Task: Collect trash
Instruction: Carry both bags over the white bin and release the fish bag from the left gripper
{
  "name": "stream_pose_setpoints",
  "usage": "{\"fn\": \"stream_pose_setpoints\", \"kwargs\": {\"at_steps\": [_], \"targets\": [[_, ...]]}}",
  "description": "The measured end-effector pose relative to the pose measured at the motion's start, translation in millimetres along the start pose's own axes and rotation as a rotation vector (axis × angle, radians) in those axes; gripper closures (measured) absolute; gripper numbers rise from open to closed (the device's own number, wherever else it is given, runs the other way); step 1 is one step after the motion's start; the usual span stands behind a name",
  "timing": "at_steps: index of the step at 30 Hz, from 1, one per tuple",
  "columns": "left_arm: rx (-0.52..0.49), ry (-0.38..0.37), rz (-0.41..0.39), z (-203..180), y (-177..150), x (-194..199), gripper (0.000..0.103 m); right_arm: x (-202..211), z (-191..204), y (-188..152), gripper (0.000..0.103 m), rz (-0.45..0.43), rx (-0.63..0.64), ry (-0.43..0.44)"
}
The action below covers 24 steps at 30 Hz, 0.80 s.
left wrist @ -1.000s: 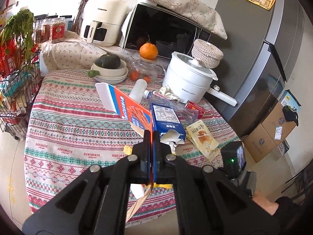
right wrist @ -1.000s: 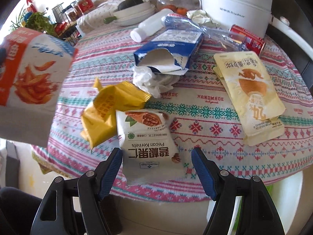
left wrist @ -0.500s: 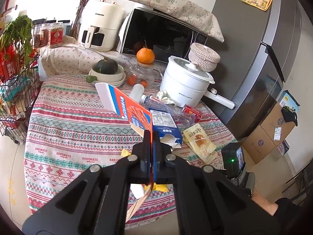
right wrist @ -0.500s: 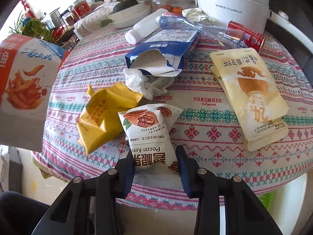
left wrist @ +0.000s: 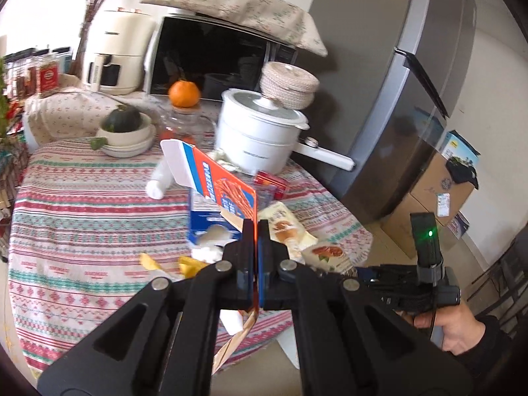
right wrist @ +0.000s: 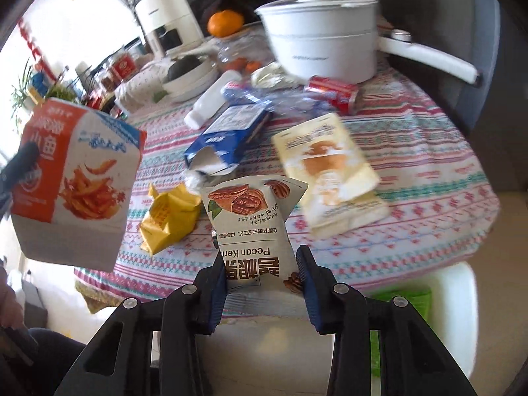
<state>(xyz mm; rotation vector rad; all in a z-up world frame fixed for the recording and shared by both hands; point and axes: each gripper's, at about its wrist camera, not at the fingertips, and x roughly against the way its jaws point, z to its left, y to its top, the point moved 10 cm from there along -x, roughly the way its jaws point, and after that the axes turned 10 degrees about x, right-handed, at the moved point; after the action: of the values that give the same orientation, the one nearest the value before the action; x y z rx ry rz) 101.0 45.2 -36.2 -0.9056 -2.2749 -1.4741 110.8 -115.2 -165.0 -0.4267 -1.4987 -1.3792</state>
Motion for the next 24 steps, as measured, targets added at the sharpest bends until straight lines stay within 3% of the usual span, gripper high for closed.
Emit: {"fn": "stream_pose_setpoints", "kwargs": {"at_steps": [13, 24], "targets": [[-0.16, -0.138, 0.122, -117, -56, -46, 0.101, 71, -126, -56, 0.061, -0.046, -0.185, -0.101], [-0.31, -0.212, 0.28, -190, -141, -94, 0.101, 104, -193, -117, 0.061, -0.034, -0.266, -0.154]]}}
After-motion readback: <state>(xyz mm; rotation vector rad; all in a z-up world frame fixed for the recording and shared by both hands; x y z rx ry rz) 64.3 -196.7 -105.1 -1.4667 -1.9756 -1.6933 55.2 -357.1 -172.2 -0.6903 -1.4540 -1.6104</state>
